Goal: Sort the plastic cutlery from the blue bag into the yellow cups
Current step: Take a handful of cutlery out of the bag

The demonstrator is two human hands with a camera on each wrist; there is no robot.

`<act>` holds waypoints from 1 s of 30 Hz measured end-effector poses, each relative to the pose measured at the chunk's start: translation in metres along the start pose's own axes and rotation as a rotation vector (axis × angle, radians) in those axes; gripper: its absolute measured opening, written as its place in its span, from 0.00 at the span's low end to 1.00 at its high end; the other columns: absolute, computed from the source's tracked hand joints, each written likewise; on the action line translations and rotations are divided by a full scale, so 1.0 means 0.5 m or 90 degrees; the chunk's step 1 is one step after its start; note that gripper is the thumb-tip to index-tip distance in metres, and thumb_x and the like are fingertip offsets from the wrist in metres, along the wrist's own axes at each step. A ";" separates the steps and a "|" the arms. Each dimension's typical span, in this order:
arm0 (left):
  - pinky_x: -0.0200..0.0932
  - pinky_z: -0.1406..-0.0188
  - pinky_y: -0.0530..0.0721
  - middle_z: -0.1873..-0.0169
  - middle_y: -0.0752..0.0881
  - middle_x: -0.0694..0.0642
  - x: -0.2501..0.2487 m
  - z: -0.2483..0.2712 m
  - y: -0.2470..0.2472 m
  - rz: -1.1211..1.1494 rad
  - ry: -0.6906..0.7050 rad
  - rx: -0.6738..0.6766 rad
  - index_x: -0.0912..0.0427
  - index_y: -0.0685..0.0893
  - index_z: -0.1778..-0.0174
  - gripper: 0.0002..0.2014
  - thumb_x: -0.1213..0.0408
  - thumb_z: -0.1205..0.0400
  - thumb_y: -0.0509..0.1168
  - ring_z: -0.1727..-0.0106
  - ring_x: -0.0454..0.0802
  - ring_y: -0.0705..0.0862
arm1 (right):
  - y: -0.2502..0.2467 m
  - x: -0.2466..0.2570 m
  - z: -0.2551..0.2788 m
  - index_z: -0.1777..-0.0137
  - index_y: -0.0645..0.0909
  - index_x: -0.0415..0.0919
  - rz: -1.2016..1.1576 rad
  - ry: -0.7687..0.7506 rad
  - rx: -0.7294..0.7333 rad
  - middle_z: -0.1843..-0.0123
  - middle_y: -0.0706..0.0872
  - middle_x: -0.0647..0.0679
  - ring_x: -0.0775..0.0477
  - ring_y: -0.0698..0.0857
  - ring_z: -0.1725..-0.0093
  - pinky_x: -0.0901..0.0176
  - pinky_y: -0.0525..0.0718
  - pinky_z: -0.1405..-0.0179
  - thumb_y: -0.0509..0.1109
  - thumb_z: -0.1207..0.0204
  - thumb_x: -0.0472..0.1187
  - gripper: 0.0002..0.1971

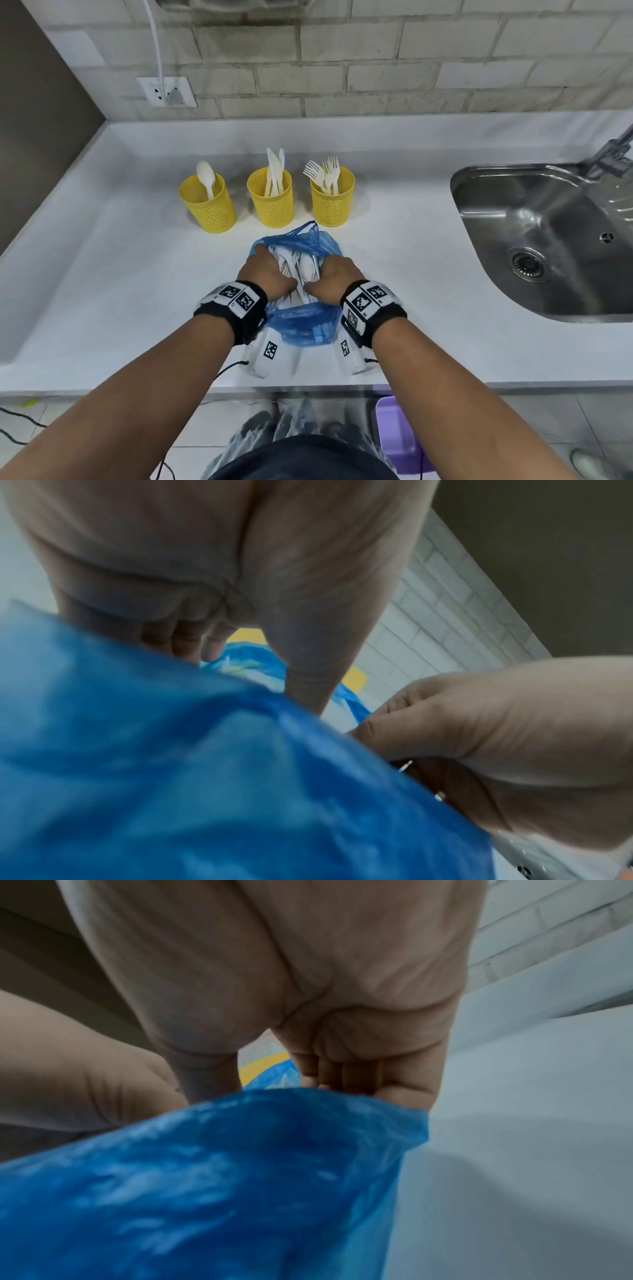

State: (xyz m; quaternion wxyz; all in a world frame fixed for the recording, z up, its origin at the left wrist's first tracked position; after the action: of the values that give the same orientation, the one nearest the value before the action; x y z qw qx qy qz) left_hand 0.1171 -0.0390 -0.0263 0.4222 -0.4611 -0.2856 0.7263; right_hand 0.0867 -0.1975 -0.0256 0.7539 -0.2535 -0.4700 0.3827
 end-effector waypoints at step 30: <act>0.39 0.72 0.75 0.64 0.84 0.53 -0.004 0.027 0.013 0.281 -0.024 0.038 0.59 0.81 0.56 0.05 0.64 0.20 0.70 0.64 0.49 0.82 | -0.025 -0.013 0.000 0.64 0.79 0.46 -0.174 -0.025 -0.052 0.63 0.83 0.51 0.46 0.83 0.55 0.62 0.72 0.68 0.77 0.27 0.43 0.10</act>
State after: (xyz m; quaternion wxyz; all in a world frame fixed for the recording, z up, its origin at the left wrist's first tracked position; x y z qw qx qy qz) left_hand 0.1029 -0.0443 -0.0251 0.2609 -0.4861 -0.1636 0.8179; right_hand 0.0893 -0.2102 -0.0198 0.7789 -0.2102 -0.5299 0.2614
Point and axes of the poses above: each hand's wrist, its own z-axis away from the middle knuckle, its own y-axis out of the palm, x = y × z, the point moved 10 cm from there along -z, towards the middle knuckle
